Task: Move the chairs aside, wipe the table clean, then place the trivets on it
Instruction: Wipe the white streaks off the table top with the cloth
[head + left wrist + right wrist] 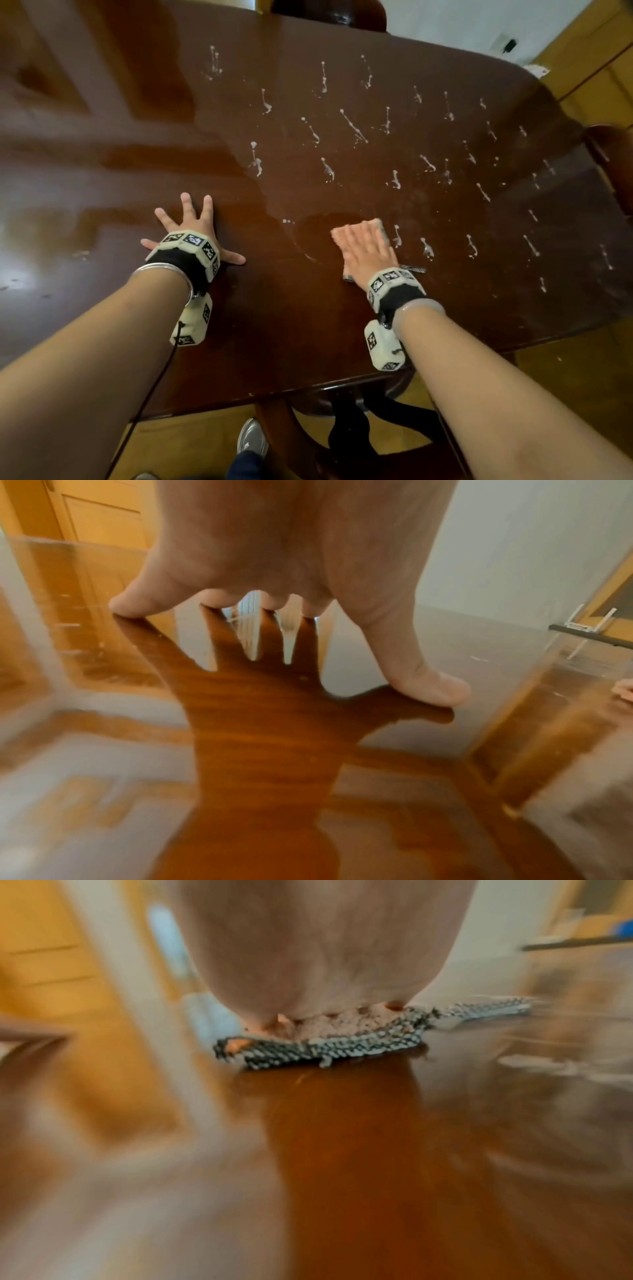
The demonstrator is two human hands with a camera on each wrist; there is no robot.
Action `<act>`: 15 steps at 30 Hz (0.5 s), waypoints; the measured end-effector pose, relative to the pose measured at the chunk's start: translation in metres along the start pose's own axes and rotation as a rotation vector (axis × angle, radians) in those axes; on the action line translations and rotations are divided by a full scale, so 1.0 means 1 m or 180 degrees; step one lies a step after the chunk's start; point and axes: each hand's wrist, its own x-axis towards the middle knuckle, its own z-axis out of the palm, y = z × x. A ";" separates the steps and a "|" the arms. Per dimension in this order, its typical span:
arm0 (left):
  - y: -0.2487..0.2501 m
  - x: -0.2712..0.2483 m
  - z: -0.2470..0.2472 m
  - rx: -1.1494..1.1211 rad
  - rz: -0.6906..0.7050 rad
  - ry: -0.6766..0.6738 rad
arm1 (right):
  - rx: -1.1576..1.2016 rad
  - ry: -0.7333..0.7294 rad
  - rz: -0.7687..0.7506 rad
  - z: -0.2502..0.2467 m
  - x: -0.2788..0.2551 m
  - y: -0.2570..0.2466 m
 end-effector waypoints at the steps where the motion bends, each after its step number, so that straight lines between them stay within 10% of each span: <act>1: 0.000 -0.001 0.000 -0.0012 0.0001 0.0000 | 0.0111 0.0032 0.0221 -0.008 0.006 -0.003; 4: 0.001 -0.001 -0.001 -0.0047 0.0003 -0.0023 | 0.0475 0.0114 0.0500 -0.023 0.026 -0.039; 8: 0.001 0.001 0.000 -0.0076 -0.0014 -0.0045 | 0.0133 0.0120 -0.0292 -0.014 0.018 -0.082; 15: 0.001 0.000 -0.002 -0.0076 -0.0011 -0.0066 | -0.0034 0.0099 -0.0014 -0.006 0.044 -0.019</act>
